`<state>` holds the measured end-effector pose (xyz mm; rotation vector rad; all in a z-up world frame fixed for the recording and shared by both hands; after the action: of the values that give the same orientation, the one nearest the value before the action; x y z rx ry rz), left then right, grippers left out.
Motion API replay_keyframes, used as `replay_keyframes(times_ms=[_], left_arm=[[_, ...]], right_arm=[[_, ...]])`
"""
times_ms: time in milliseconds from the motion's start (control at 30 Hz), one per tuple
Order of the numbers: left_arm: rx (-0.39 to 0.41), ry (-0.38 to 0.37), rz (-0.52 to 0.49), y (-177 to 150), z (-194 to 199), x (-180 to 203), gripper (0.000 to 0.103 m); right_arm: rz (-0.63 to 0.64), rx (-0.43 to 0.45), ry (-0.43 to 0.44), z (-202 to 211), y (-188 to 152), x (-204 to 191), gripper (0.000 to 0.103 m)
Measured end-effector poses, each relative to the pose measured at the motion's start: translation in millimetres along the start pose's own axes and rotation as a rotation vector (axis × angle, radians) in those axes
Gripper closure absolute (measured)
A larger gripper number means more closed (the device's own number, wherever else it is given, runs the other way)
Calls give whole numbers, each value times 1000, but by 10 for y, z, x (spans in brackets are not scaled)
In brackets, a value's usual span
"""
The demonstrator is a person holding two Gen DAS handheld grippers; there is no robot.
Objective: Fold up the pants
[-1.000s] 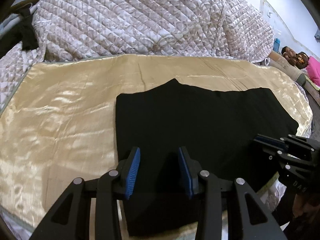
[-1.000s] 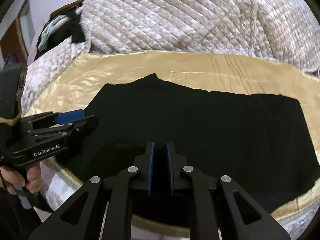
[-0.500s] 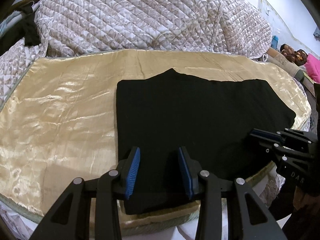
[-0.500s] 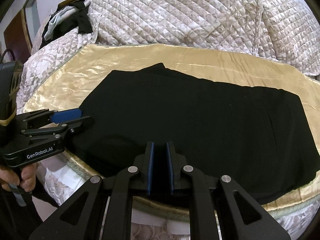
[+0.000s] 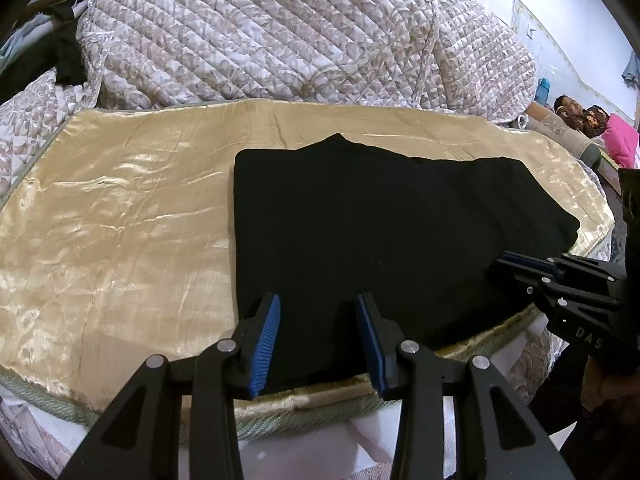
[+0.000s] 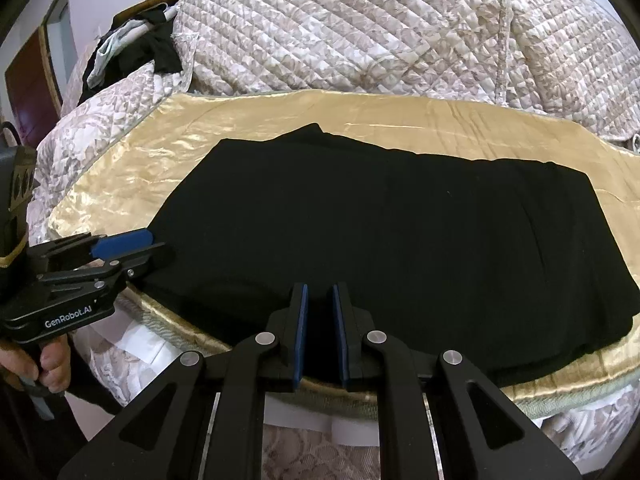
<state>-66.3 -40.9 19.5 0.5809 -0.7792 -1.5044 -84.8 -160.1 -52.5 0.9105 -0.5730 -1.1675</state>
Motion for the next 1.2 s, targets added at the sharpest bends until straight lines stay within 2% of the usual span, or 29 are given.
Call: replay_keyframes(times_ms=[200, 267, 367, 467, 567, 633, 867, 967, 1033, 1133, 1200], left_arm=[[2, -18, 6, -29, 61, -9, 61], [1, -27, 13, -25, 91, -25, 61], [4, -33, 26, 17, 113, -39, 61], [17, -50, 28, 46, 118, -12, 61], [4, -49, 5, 15, 87, 33, 61], [1, -44, -2, -10, 80, 40, 61], [-5, -53, 15, -33, 88, 25, 61], [-1, -51, 18, -5, 114, 25, 61], [7, -46, 18, 26, 132, 41, 61], [12, -57, 23, 62, 129, 55, 61], [11, -49, 21, 60, 110, 60, 61]], right_arm=[[9, 3, -14, 42, -4, 14, 90], [-13, -3, -39, 68, 1, 73, 82], [-57, 11, -56, 142, 44, 136, 82], [-23, 66, -7, 211, 129, -7, 82], [21, 50, 54, 129, 113, -182, 82], [52, -12, 40, -8, 2, -219, 82], [-4, 12, 8, 92, -20, -27, 83], [-4, 11, -55, 114, -47, 37, 82], [-58, 13, -46, 116, -35, 126, 82], [-52, 39, -95, 157, 6, 146, 82], [-66, 56, -73, 188, 34, 146, 82]])
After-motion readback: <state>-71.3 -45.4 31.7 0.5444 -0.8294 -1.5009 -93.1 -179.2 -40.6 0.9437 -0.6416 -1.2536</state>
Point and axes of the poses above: each gripper's, at about its wrist camera, not at the fingertips, and z roughly against the way its jaws point, x to its right, y to its top, the point moved 1 cm from there along -z, roughly the way its jaws point, and after that the axes turned 6 degrees about x, right-handed, at the moved point
